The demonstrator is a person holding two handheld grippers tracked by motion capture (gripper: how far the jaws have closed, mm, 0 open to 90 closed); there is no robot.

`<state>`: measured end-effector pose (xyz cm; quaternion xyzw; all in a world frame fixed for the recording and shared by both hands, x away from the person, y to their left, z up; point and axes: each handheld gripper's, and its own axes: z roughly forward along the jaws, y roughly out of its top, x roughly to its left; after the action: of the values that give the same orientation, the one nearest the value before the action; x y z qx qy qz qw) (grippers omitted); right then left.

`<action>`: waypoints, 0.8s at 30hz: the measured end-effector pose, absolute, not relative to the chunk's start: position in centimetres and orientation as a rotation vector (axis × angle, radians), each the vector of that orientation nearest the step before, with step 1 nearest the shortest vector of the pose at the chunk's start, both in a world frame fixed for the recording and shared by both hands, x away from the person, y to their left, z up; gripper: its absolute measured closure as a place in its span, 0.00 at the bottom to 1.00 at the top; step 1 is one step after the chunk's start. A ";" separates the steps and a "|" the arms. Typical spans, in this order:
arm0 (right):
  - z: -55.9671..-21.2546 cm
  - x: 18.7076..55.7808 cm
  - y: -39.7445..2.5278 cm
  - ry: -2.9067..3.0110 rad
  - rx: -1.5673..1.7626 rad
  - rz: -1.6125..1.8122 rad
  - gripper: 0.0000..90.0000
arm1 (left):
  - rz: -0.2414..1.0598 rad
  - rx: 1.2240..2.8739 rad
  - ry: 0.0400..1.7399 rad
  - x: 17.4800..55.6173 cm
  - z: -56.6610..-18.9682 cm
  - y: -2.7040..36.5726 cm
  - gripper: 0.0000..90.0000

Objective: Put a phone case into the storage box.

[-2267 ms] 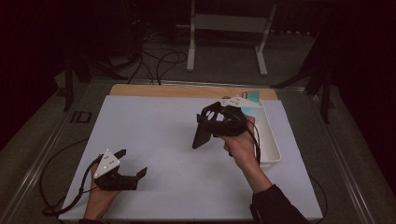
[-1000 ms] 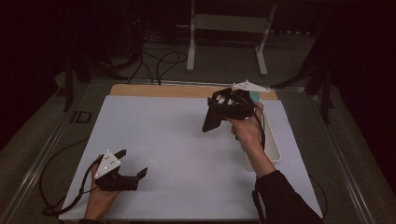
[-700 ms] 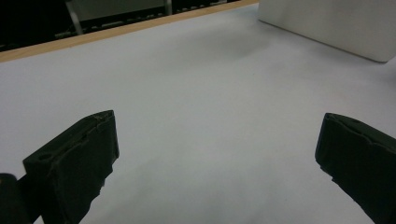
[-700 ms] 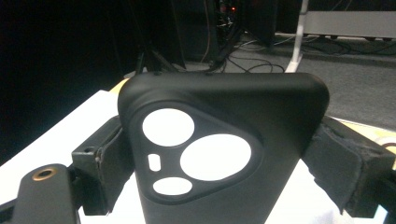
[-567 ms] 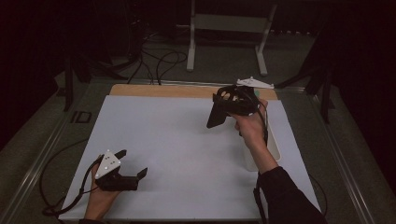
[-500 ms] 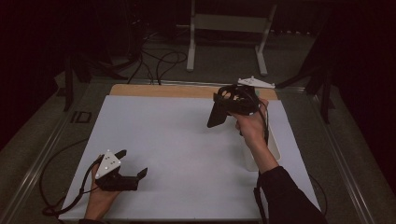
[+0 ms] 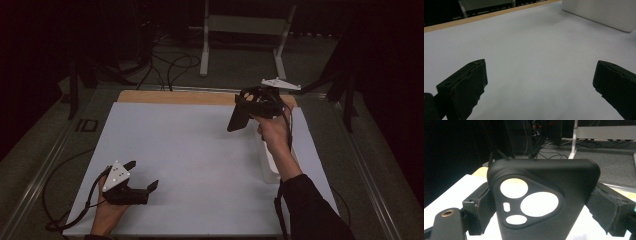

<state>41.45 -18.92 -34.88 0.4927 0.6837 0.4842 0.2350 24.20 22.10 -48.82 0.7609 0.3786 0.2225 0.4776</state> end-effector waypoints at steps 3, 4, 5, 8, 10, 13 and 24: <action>-34.7 41.7 -19.2 1.866 1.359 1.317 0.16 | 0.543 1.860 0.925 24.2 -48.8 22.1 0.00; -34.7 41.7 -19.4 1.863 1.359 1.317 0.16 | 0.543 1.859 0.925 24.2 -48.8 22.1 0.00; -34.6 41.8 -19.4 1.861 1.361 1.314 0.16 | 0.543 1.859 0.925 24.2 -48.8 22.1 0.00; -34.4 42.0 -19.7 1.849 1.366 1.305 0.16 | 0.542 1.860 0.925 24.2 -48.8 22.1 0.00; -34.4 42.1 -20.0 1.839 1.370 1.299 0.16 | 0.543 1.859 0.925 24.2 -48.8 22.1 0.00; -34.2 42.4 -20.3 1.829 1.375 1.291 0.16 | 0.541 1.859 0.924 24.2 -48.9 22.1 0.00; -34.1 43.0 -21.8 1.789 1.410 1.258 0.16 | 0.542 1.858 0.925 24.2 -48.9 22.1 0.00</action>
<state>43.02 -21.79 -34.15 0.5222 0.6626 0.4660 0.2667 24.21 22.06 -48.86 0.7608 0.3787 0.2222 0.4779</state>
